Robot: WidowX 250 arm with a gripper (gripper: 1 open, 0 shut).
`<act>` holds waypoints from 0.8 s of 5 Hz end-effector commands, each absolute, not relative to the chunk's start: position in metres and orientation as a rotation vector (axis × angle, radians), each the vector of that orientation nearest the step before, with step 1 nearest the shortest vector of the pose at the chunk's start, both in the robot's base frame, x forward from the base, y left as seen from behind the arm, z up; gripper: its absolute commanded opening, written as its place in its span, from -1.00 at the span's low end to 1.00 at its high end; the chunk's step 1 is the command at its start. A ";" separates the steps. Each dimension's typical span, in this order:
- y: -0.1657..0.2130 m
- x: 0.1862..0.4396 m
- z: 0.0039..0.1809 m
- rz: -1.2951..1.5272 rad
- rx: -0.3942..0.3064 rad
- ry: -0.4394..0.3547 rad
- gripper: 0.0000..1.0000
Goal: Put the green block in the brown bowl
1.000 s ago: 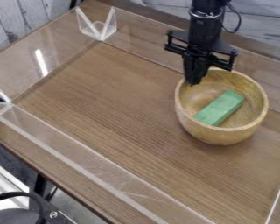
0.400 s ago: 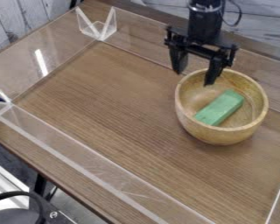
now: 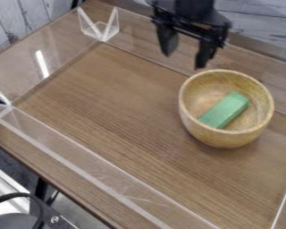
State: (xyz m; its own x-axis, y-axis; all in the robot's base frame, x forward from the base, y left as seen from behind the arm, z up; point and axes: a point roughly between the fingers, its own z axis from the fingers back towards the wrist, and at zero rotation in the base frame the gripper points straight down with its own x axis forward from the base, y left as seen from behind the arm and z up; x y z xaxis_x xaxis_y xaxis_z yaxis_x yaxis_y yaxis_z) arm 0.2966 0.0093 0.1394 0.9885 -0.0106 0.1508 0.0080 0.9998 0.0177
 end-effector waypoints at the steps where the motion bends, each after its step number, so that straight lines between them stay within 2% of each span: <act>1: 0.036 0.272 0.150 -0.055 0.079 -0.207 1.00; 2: 0.068 0.256 0.136 -0.065 0.152 -0.168 1.00; 3: 0.089 0.244 0.112 -0.094 0.207 -0.132 1.00; 4: 0.086 0.247 0.107 -0.017 0.125 -0.016 1.00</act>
